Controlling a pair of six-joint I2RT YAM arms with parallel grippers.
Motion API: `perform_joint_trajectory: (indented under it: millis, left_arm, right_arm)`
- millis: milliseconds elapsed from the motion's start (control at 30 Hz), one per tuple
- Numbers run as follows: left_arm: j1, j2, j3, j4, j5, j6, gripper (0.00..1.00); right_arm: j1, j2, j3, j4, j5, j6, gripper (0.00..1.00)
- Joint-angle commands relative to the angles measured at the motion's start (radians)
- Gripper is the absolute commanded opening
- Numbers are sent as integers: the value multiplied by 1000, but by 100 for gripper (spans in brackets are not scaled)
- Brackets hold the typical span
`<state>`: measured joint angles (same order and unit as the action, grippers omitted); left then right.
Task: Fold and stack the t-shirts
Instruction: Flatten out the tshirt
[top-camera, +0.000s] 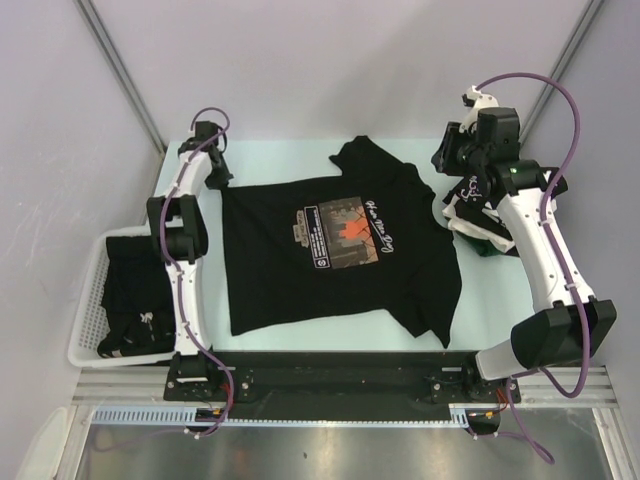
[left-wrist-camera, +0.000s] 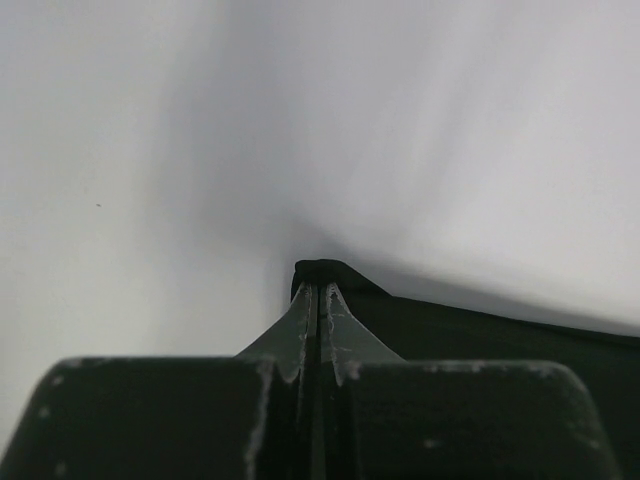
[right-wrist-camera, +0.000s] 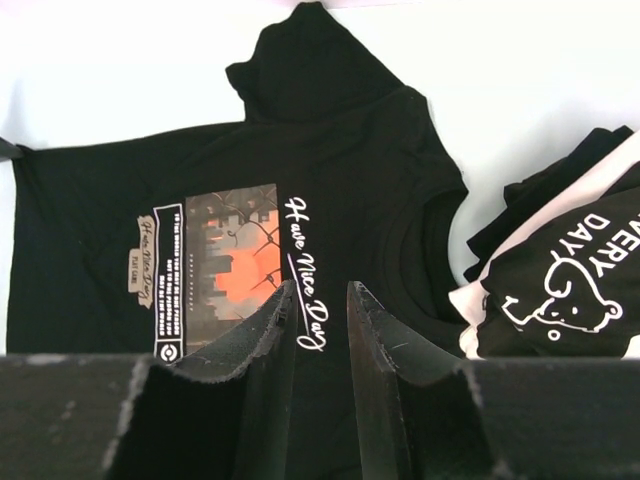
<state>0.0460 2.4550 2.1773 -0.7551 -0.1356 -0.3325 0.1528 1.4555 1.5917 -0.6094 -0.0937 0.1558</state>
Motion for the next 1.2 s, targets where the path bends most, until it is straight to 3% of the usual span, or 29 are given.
perform_joint_trajectory:
  millis: [0, 400, 567, 833, 1000, 1167]
  left_arm:
    - [23, 24, 121, -38, -15, -7, 0]
    - [41, -37, 45, 72, -15, -19, 1]
    - [40, -82, 0, 118, 89, -25, 15]
    - [32, -378, -240, 260, 252, -43, 25]
    - [-11, -600, -462, 246, 300, -11, 27]
    - [-106, -833, -707, 229, 294, 4, 27]
  right_arm:
    - [-4, 0, 27, 14, 15, -21, 31]
    - [1, 13, 24, 2, 29, -30, 32]
    - [4, 2, 17, -29, 55, -58, 32]
    - [57, -110, -55, -102, 163, -69, 34]
    - [63, -133, -88, -292, 104, 19, 32]
    - [71, -240, -219, -371, 22, 90, 32]
